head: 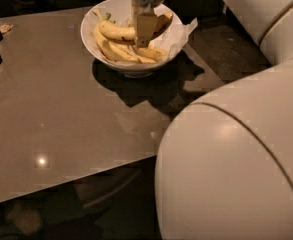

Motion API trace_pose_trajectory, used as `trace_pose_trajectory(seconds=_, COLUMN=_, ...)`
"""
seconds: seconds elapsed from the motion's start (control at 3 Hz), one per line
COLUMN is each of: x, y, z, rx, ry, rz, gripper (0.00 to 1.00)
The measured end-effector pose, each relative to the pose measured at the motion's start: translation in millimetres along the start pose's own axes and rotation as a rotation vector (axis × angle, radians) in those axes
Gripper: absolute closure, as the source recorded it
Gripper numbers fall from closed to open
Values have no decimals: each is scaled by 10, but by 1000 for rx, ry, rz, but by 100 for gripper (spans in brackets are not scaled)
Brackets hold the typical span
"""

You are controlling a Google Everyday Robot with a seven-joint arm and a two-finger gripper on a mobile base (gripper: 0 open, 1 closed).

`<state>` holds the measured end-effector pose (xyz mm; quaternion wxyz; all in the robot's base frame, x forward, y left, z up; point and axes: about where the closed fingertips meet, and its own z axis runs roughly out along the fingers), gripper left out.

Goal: Pick banana from white bowl

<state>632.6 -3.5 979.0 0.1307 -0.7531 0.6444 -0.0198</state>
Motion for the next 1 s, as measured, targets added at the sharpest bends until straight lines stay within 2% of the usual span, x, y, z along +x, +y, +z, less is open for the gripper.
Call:
trace_pose_trajectory(seconds=0.33, x=-163, y=163, z=-31, rx=-29, ry=-24, rz=-26, gripper=100)
trace_pose_trajectory(seconds=0.67, x=-401, y=410, z=-7, rx=-68, ry=-99, rz=-51, gripper=100)
trace_pose_trajectory(seconds=1.0, x=-425, y=364, z=6, rx=-52, ry=-104, rz=-51, gripper=100)
